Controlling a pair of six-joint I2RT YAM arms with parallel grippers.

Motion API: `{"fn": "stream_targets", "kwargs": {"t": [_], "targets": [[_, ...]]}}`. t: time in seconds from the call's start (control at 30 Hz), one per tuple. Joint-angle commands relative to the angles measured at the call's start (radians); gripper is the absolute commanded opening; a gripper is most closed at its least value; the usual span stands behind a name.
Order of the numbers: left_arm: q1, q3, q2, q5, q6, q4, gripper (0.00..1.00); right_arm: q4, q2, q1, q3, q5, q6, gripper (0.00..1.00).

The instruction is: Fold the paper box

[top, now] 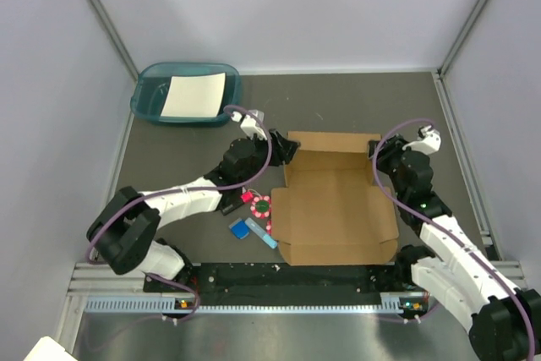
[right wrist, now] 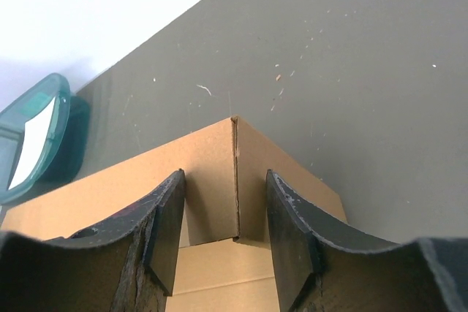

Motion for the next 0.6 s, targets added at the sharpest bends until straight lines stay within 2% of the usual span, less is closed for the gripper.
{"fn": "stream_targets", "kwargs": {"t": [0.0, 0.1, 0.2, 0.37, 0.57], "targets": [[0.039, 0.074, 0.051, 0.115, 0.055, -0.045, 0.59, -0.185, 0.053, 0.085, -0.053, -0.08, 0.042, 0.46], [0.044, 0.092, 0.07, 0.179, 0.089, -0.037, 0.58, -0.178, 0.063, 0.104, -0.056, -0.063, 0.048, 0.46], [0.042, 0.065, 0.091, 0.262, 0.059, 0.019, 0.59, -0.179, 0.056, 0.105, -0.076, -0.049, 0.041, 0.46], [0.039, -0.016, 0.133, 0.348, -0.007, 0.186, 0.58, -0.196, 0.03, 0.105, -0.099, -0.048, 0.025, 0.46], [0.001, -0.081, 0.157, 0.362, -0.029, 0.247, 0.57, -0.257, 0.01, 0.104, -0.101, -0.037, 0.03, 0.44]]}}
